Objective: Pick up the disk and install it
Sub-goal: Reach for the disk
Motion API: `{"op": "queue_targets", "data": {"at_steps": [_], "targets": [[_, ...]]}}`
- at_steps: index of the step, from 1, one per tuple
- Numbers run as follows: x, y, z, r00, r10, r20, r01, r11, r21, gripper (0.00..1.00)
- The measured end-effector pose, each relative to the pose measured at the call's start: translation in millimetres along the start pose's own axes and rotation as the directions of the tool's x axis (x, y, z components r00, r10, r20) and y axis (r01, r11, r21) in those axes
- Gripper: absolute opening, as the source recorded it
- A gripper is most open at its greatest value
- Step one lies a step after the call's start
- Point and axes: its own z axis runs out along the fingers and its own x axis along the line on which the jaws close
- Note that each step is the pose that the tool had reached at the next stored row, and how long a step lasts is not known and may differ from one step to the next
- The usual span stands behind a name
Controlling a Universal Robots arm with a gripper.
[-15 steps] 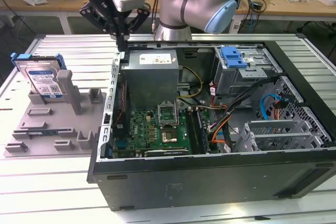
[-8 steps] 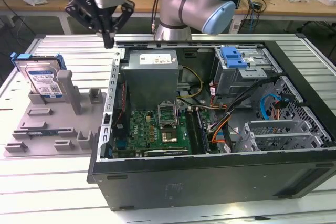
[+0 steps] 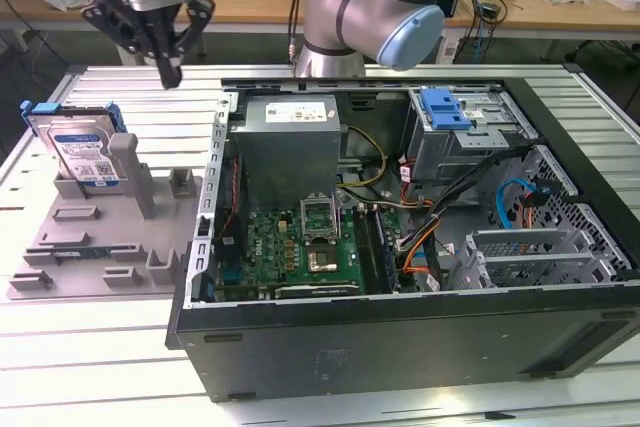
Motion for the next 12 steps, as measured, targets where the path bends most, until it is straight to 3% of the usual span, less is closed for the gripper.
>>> {"op": "queue_targets", "data": {"at_steps": [12], "targets": [[58.7,13.5,0.8,1.0000,0.000,0.0000,0.000,1.0000,0.0001,0.11]]}}
